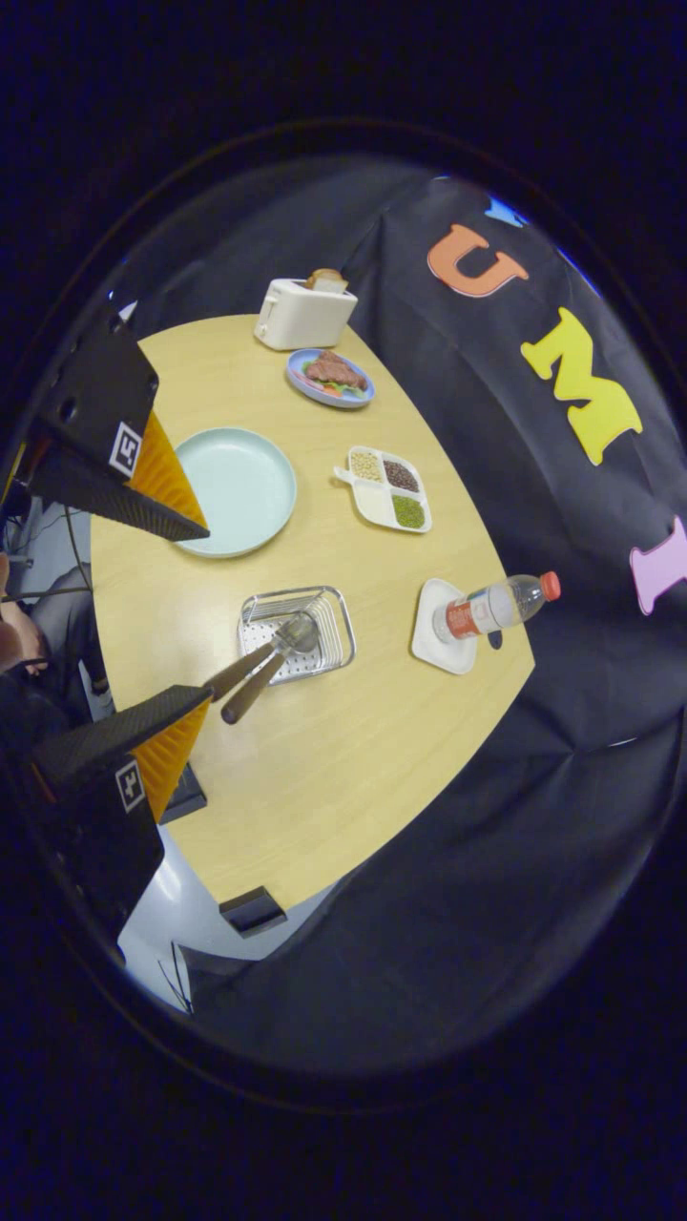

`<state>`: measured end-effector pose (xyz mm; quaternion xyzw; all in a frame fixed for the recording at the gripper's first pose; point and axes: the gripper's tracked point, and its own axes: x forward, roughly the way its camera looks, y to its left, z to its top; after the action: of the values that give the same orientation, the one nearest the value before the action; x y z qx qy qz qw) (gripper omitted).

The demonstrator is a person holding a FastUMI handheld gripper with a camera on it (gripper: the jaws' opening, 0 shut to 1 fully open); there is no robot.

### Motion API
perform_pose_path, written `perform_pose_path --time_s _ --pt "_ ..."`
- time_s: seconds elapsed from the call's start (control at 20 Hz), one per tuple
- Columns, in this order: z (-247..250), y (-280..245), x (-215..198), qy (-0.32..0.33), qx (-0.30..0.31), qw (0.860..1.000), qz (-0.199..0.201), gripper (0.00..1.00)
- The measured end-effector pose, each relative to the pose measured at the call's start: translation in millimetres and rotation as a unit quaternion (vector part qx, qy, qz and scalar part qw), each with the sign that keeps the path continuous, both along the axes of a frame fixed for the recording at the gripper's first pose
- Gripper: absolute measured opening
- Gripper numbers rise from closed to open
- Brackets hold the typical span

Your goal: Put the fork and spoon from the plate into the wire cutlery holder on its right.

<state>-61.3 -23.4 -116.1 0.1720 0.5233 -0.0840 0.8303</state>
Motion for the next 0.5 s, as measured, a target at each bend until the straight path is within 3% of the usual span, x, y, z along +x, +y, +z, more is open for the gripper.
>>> perform_pose_path --time_s 0.3,0.5 --pt "39.9 15.1 12.2 -0.095 -0.043 0.995 0.011 0.91" --pt "75.8 31.4 26.5 -0.194 -0.084 0.977 0.036 0.91"
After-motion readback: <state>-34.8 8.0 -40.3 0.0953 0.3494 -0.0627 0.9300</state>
